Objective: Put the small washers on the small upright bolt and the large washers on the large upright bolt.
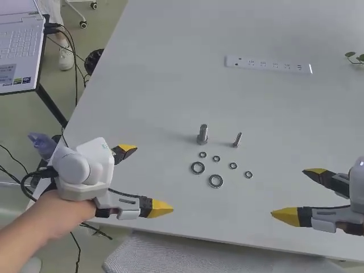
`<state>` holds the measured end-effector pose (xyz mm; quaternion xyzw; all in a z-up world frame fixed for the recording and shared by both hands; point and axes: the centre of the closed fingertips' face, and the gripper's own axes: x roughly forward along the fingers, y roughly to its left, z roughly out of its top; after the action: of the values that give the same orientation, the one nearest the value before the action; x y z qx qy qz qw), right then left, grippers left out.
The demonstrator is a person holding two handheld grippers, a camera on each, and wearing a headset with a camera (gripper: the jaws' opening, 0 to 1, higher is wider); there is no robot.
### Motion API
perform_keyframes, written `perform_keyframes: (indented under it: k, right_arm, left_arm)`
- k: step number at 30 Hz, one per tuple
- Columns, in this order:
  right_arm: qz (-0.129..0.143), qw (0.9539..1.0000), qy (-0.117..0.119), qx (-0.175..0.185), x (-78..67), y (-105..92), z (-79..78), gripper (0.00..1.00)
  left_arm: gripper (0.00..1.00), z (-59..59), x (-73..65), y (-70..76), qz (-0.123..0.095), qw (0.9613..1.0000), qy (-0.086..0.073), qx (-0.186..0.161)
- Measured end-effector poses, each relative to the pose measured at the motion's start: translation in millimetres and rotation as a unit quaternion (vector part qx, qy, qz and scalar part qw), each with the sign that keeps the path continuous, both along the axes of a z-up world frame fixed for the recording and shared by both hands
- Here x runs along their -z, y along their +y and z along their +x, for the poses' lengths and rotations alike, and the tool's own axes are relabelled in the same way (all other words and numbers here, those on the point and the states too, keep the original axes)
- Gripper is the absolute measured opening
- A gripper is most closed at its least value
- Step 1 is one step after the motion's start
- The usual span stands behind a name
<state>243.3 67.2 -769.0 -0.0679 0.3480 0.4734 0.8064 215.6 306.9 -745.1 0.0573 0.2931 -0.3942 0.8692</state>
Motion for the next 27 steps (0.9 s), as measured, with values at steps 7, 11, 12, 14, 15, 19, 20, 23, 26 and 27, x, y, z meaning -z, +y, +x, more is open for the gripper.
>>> perform_keyframes:
  k: [7,11,12,14,15,19,20,23,26,27]
  right_arm:
    - [-0.009,0.9998,-0.007,-0.015,-3.7,14.4,5.0,0.91]
    - [-0.019,0.9995,-0.013,-0.023,-5.5,19.4,7.8,0.88]
    - [-0.022,0.9993,-0.015,-0.025,-6.0,20.9,9.0,0.88]
    - [-0.021,0.9993,-0.015,-0.027,-7.4,24.2,10.4,0.88]
    - [-0.021,0.9993,-0.016,-0.028,-7.7,25.5,10.9,0.88]
    - [-0.029,0.9987,-0.017,-0.038,-7.4,31.5,14.3,0.87]
    - [-0.030,0.9986,-0.017,-0.040,-7.7,33.1,15.2,0.86]
    - [-0.036,0.9979,-0.016,-0.050,-7.4,39.2,16.6,0.85]
    - [-0.047,0.9969,-0.014,-0.061,-5.8,44.9,18.8,0.83]
    - [-0.051,0.9965,-0.016,-0.064,-5.6,47.0,20.1,0.83]
  left_arm:
    - [0.99,0.3,0.3,-3.7,-0.020,0.9997,0.010,-0.005]
    - [0.99,4.1,3.4,2.4,0.014,0.9998,-0.014,0.004]
    - [0.99,2.9,3.6,1.2,0.004,1.0000,-0.006,0.000]
    - [0.99,4.0,2.8,1.5,-0.008,0.9999,-0.005,-0.005]
    - [0.99,4.4,3.0,2.1,-0.009,0.9999,-0.005,-0.005]
    - [0.99,2.6,7.4,1.9,0.000,1.0000,-0.002,0.003]
    - [0.99,2.4,7.6,1.5,-0.001,1.0000,-0.001,0.004]
    - [0.98,1.8,7.8,0.2,-0.003,1.0000,-0.001,0.007]
    - [0.99,2.1,7.9,0.2,-0.004,0.9999,-0.002,0.009]
    - [0.99,2.5,7.9,0.5,-0.005,0.9999,-0.002,0.009]
